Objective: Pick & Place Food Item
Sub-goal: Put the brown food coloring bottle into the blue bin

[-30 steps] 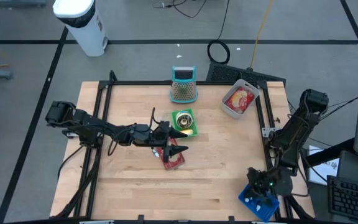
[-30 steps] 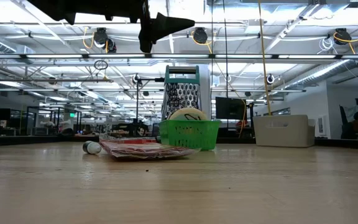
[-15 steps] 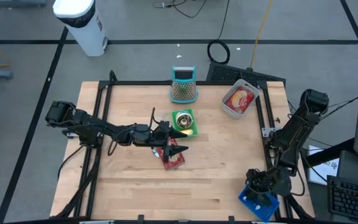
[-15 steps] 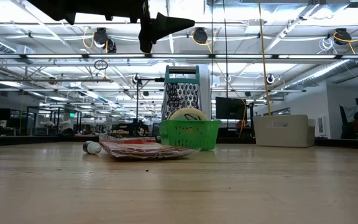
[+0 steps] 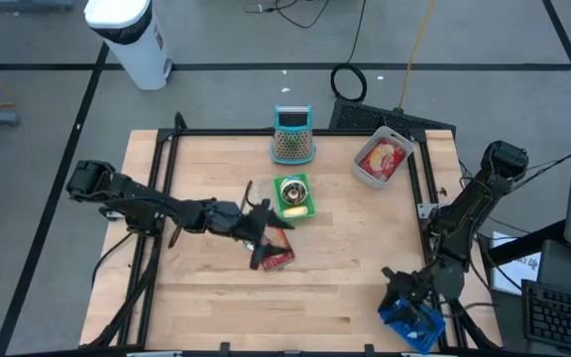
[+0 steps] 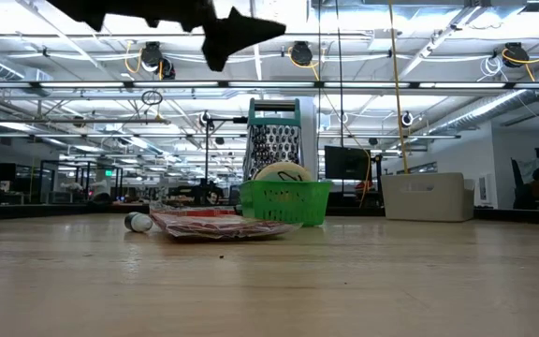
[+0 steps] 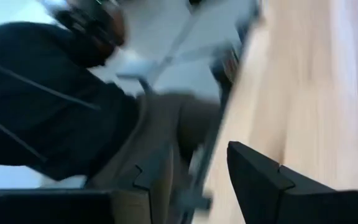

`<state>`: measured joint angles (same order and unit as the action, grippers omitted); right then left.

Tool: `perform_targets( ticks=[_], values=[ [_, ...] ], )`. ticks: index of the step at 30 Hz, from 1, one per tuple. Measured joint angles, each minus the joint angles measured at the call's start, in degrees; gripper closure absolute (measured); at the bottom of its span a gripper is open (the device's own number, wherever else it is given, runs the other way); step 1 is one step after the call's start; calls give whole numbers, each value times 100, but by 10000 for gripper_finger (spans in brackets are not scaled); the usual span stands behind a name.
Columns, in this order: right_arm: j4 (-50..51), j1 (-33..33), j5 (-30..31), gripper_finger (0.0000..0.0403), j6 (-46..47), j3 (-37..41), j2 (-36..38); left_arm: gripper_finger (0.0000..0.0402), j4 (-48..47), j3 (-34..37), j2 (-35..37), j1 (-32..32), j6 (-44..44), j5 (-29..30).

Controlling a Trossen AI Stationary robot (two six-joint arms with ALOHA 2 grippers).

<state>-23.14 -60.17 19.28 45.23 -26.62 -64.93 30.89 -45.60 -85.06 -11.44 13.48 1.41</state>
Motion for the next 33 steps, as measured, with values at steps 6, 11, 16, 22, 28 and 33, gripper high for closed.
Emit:
perform_targets(
  ticks=[6, 11, 16, 22, 28, 33],
  values=[
    [-1534, 443, 14, 260, -2818, 1, 72, 89, -2115, 0, 70, -390, -122, -177],
    [-2327, 973, 16, 257, -4544, 1, 72, 89, -3595, 1, 62, -684, -94, 206],
    [-2374, 1756, 320, 256, -4947, 1, 38, 89, -4684, 2, 63, -874, -647, 798],
    [-2369, 2472, 460, 256, -4795, 1, -91, 89, -5368, 2, 61, -871, -1216, 1158],
    [-2379, 2793, 449, 256, -4747, 1, -133, 89, -5526, 2, 61, -641, -1634, 1003],
    [-2375, 2917, 447, 257, -4745, 1, -133, 89, -5509, 7, -156, -321, -1786, 323]
  ],
)
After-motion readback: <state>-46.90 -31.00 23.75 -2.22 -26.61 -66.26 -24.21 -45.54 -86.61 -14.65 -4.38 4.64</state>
